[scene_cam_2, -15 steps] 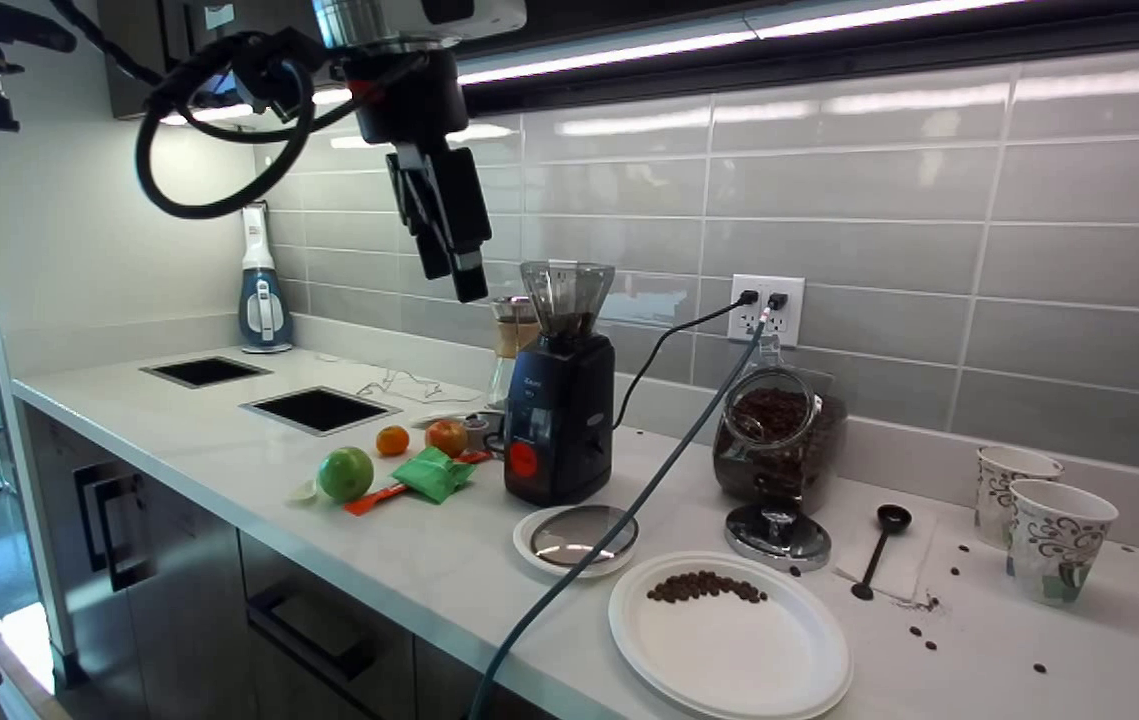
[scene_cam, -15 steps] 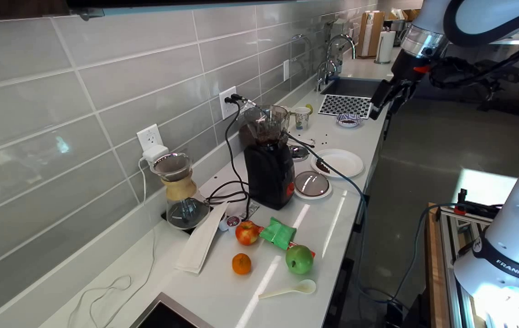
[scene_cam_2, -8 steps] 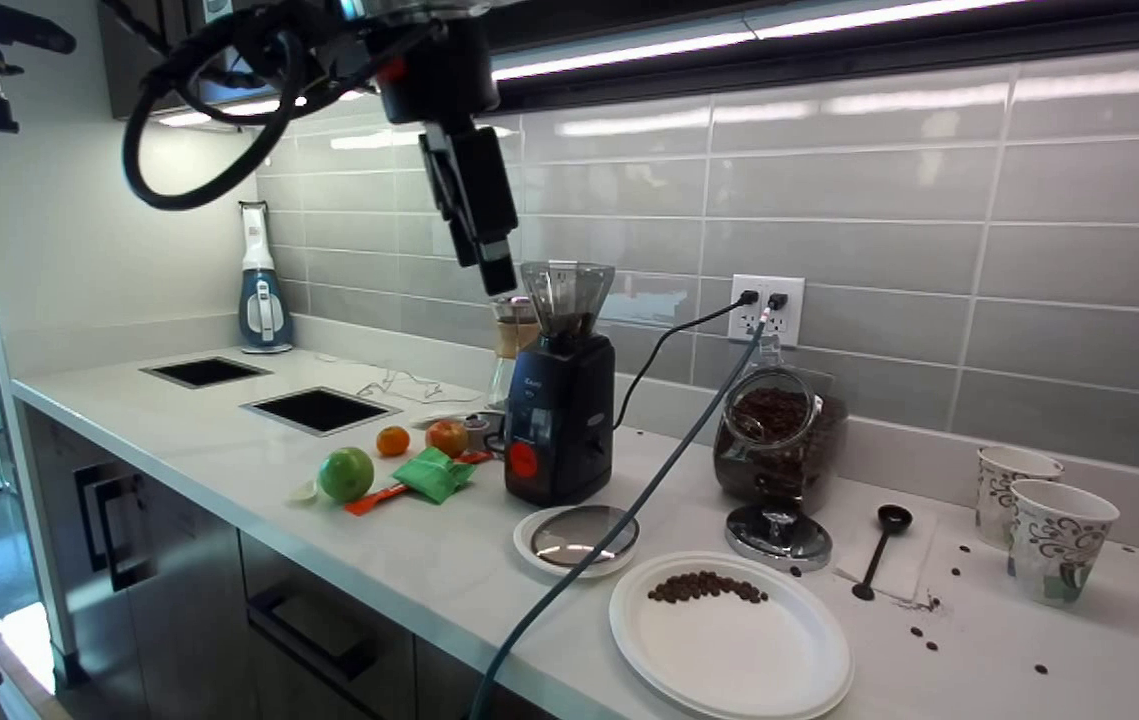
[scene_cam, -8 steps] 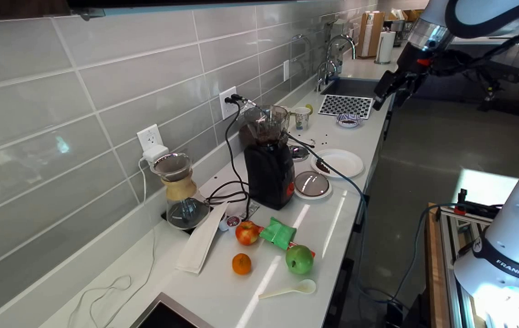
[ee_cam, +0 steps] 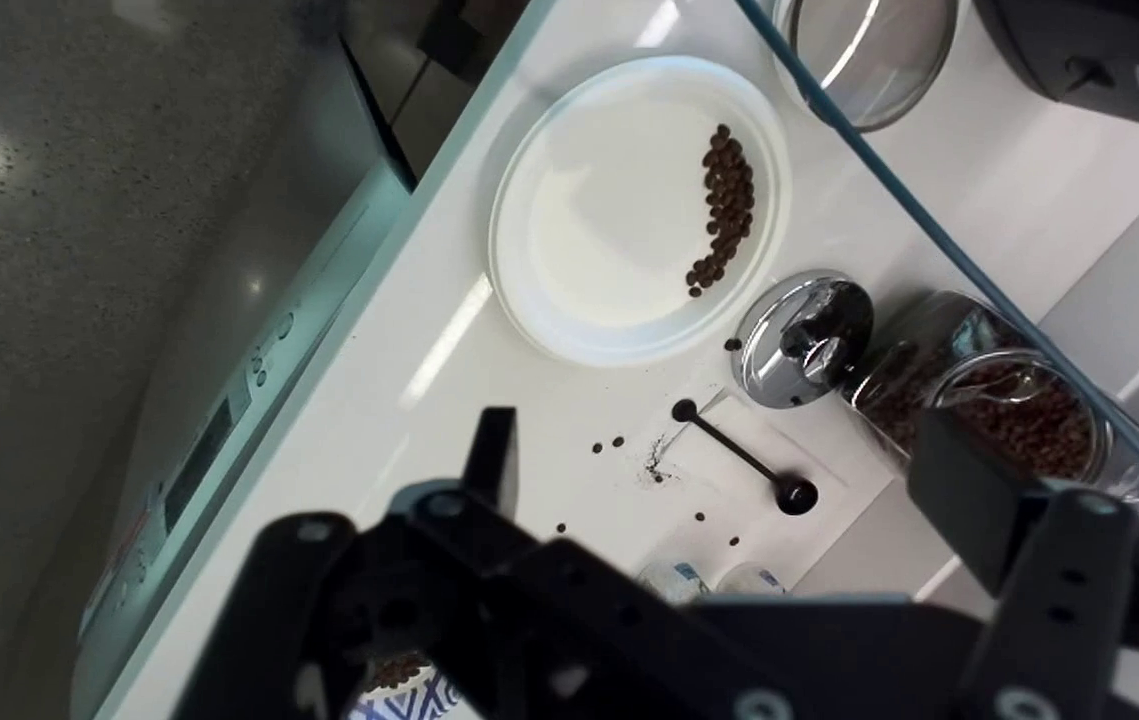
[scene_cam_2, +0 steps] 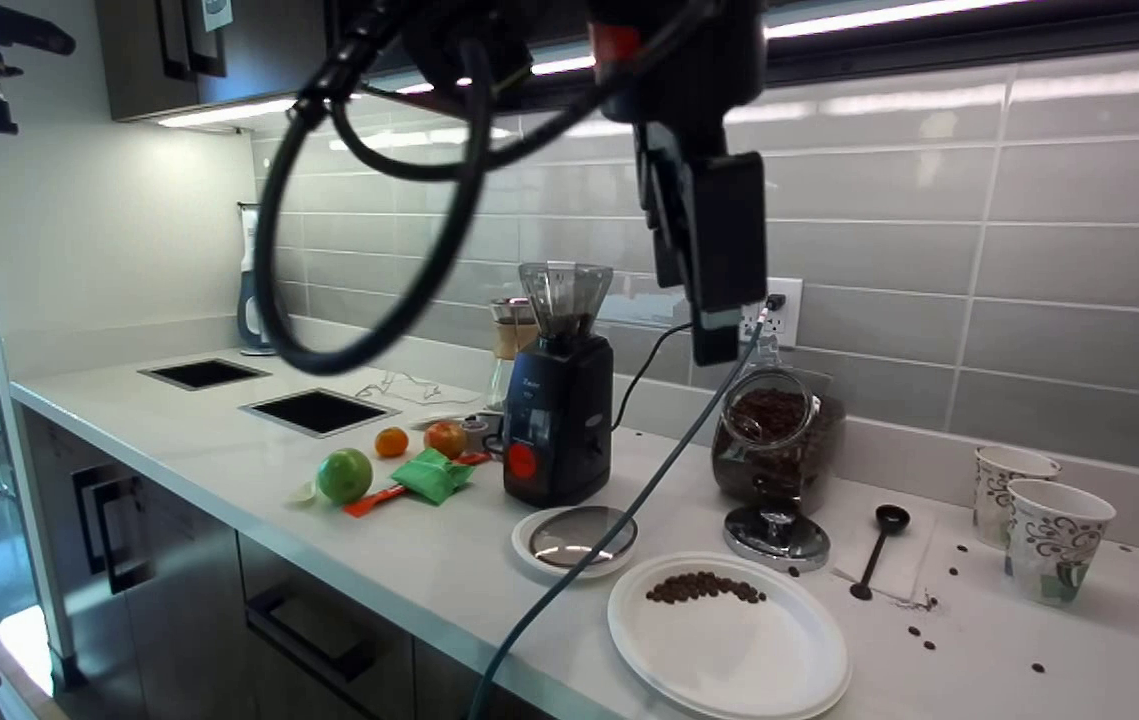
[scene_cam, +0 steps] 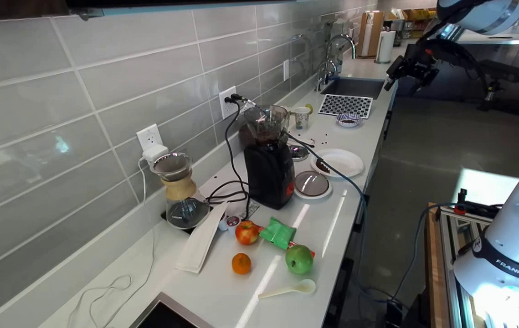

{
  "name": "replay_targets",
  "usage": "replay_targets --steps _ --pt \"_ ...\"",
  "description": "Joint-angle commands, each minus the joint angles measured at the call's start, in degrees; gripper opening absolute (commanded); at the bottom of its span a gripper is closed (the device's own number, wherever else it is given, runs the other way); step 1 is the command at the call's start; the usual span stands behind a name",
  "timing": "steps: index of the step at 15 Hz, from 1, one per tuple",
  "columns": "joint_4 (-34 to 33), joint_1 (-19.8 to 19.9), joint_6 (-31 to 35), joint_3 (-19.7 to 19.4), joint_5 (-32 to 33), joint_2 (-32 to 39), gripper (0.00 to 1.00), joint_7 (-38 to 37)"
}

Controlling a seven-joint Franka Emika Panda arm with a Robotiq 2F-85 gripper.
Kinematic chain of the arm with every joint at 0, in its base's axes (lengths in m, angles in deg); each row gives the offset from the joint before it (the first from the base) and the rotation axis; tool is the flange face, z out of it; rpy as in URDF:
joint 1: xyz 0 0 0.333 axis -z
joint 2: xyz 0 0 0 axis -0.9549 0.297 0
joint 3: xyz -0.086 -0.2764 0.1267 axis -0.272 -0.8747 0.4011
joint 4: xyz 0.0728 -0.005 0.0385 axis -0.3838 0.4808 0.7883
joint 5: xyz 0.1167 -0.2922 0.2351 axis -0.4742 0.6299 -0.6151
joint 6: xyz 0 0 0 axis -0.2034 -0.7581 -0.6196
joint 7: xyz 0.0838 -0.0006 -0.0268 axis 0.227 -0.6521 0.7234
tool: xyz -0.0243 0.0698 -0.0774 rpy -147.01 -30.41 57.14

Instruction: Pour the coffee beans from the white plate into the coffeemaker.

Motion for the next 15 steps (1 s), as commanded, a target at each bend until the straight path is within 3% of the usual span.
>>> replay_targets --steps 1,7,12,15 --pt "-9.0 -5.6 -3.0 -4.6 -9.2 11.7 1.00 7.6" --pt "-16.7 -8.3 -11.0 -3.0 -14.2 25.9 1.00 16.4" --pt "-19.5 -3.3 -12.6 0.2 -13.6 35.8 1.00 20.8" --pt "-17.4 -1.1 -9.7 2.8 -12.6 34.6 1.00 18.5"
